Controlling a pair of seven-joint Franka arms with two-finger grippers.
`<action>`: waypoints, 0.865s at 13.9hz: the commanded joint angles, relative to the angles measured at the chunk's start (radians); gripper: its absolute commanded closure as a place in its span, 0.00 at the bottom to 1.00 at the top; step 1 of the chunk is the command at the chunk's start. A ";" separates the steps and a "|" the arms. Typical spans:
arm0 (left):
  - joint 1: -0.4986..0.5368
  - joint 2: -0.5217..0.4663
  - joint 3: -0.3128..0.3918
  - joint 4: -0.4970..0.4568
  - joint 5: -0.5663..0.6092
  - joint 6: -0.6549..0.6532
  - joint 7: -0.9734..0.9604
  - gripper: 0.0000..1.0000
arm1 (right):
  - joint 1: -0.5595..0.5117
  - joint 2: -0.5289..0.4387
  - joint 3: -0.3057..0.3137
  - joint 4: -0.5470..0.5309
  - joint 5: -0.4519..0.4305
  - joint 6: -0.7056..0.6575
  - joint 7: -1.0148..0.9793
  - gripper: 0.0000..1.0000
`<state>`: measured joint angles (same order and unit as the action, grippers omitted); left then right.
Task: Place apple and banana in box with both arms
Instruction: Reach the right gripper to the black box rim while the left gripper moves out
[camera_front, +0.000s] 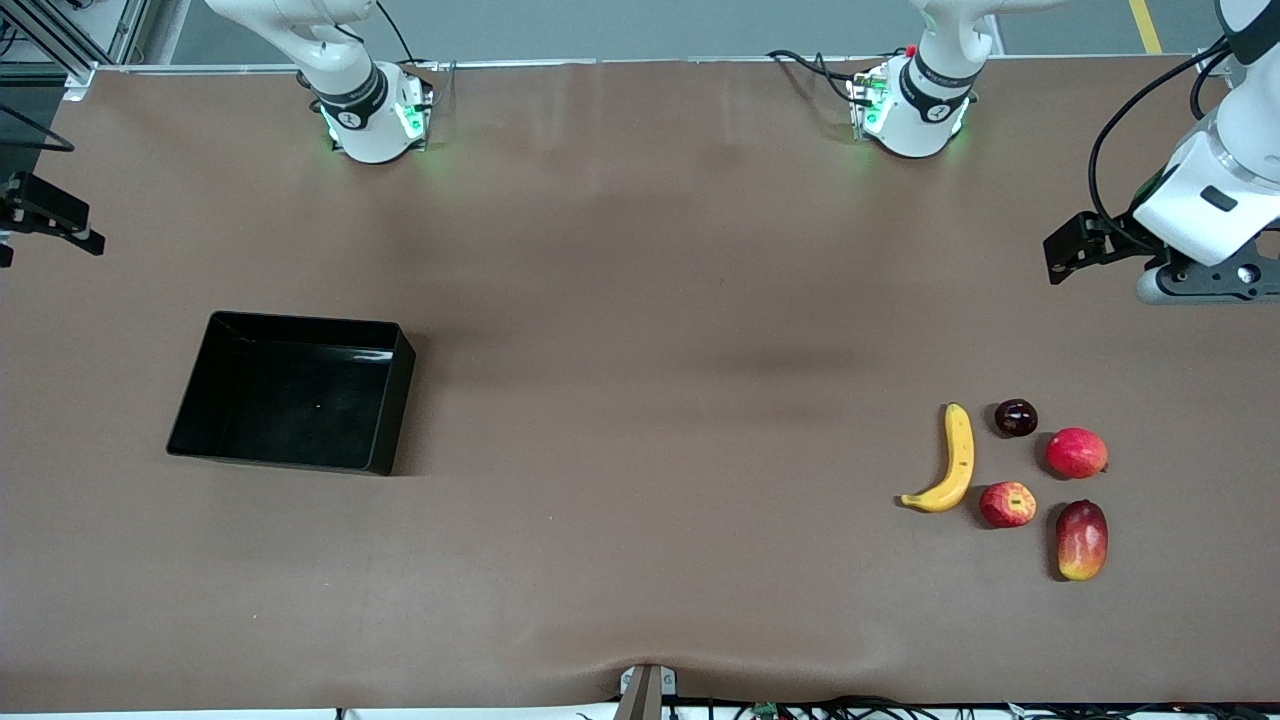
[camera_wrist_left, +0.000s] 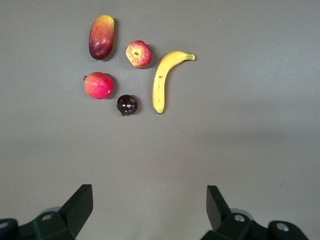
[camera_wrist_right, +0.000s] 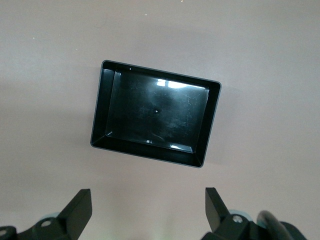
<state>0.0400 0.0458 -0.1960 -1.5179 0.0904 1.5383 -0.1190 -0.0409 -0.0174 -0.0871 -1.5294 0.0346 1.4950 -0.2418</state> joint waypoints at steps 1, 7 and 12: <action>0.003 -0.003 -0.006 0.021 0.020 -0.013 0.005 0.00 | -0.016 -0.001 0.012 0.009 -0.012 -0.002 -0.010 0.00; 0.008 -0.001 -0.002 0.024 0.020 -0.013 0.009 0.00 | -0.031 0.019 0.010 0.011 -0.012 0.002 -0.011 0.00; 0.009 -0.003 -0.006 0.022 0.019 -0.018 0.004 0.00 | -0.085 0.178 0.009 0.028 -0.024 0.030 -0.013 0.00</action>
<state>0.0445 0.0456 -0.1935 -1.5060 0.0918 1.5355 -0.1187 -0.0820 0.0975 -0.0895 -1.5390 0.0258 1.5232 -0.2421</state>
